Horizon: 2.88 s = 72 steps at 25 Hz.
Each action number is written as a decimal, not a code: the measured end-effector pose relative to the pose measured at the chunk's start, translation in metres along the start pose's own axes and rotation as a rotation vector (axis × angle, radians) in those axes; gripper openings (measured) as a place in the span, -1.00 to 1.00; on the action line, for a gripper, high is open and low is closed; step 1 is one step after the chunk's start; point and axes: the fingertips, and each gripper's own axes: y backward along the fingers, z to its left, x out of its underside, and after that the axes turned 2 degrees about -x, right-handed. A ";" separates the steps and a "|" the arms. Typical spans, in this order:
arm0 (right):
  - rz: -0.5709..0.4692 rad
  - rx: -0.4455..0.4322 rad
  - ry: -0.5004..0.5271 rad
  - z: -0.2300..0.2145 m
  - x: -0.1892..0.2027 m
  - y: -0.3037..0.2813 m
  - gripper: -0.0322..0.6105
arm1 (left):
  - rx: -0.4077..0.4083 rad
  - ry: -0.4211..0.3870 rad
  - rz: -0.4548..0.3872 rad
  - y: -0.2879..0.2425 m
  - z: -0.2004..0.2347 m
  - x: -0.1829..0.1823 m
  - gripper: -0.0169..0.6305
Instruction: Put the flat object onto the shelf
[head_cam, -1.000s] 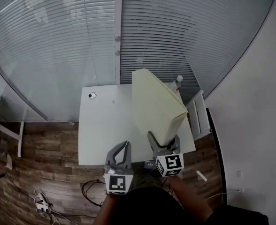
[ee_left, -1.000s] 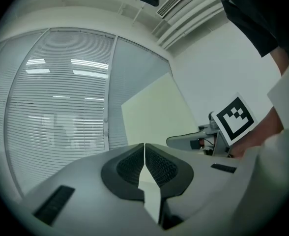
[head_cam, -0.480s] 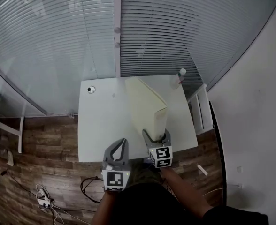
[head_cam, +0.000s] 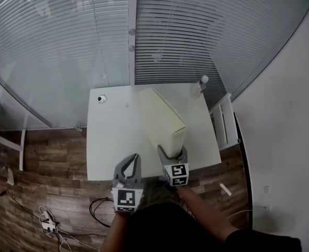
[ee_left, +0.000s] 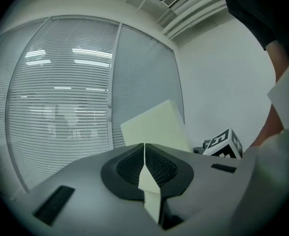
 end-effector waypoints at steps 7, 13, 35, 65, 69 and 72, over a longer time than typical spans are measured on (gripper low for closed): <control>0.075 -0.023 -0.025 0.011 0.032 0.003 0.02 | 0.009 0.006 -0.006 0.001 -0.002 -0.001 -0.94; 0.176 -0.054 -0.034 0.018 0.068 0.004 0.04 | 0.027 0.008 -0.034 0.000 -0.005 -0.012 -0.94; 0.418 -0.140 0.051 0.032 0.090 0.007 0.17 | 0.366 0.145 0.032 -0.054 -0.075 -0.057 -0.41; 0.082 -0.199 0.165 0.018 -0.110 0.104 -0.07 | 0.358 0.249 0.032 -0.059 -0.066 -0.052 -0.41; 0.074 -0.210 0.143 0.017 -0.109 0.106 -0.10 | 0.368 0.231 -0.005 -0.057 -0.065 -0.059 -0.41; 0.065 -0.203 0.110 0.013 -0.111 0.106 -0.11 | 0.369 0.201 -0.020 -0.056 -0.063 -0.059 -0.41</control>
